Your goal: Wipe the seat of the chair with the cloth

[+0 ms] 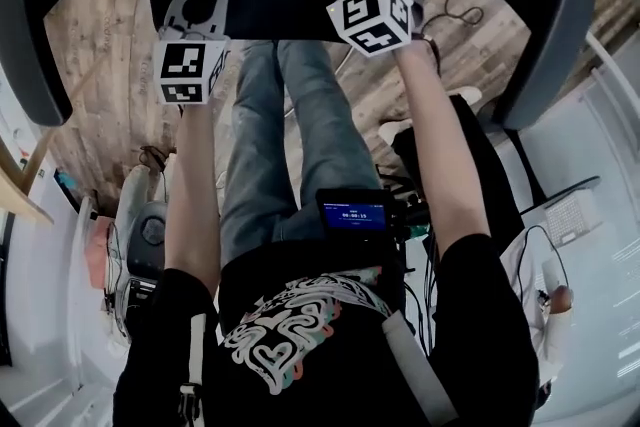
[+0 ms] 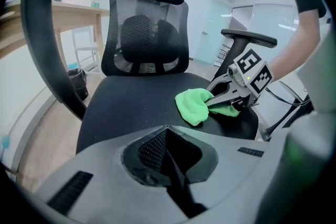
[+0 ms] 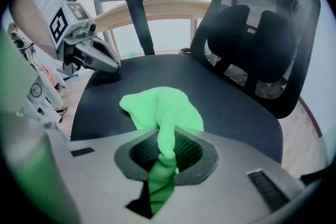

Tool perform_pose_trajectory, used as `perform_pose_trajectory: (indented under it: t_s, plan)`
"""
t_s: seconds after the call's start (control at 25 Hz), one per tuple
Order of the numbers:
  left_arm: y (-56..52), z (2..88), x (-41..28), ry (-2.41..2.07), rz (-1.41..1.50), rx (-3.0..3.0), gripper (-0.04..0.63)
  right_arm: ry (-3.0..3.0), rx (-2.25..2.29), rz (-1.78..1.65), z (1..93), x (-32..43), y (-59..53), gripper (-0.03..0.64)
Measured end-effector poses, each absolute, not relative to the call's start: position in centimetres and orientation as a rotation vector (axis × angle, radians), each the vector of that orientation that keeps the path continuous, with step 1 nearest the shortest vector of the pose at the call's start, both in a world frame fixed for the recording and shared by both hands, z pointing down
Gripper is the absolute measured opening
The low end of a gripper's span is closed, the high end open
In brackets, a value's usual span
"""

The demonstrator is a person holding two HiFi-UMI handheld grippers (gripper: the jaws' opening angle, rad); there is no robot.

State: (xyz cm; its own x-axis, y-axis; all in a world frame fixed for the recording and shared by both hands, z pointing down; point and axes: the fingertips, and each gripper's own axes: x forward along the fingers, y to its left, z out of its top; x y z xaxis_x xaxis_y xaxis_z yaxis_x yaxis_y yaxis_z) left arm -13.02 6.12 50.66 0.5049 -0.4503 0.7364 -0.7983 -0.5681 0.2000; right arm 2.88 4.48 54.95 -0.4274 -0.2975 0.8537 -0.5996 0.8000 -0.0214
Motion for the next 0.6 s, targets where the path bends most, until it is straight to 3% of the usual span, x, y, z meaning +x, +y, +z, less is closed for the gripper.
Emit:
perform_pose_trajectory:
  t_s: [0.6]
  plan:
    - [7.7,49.8,-17.6,-1.18,0.83,2.127,0.002,-2.125,0.5,0.309,54.4,-3.9,4.8,0.057]
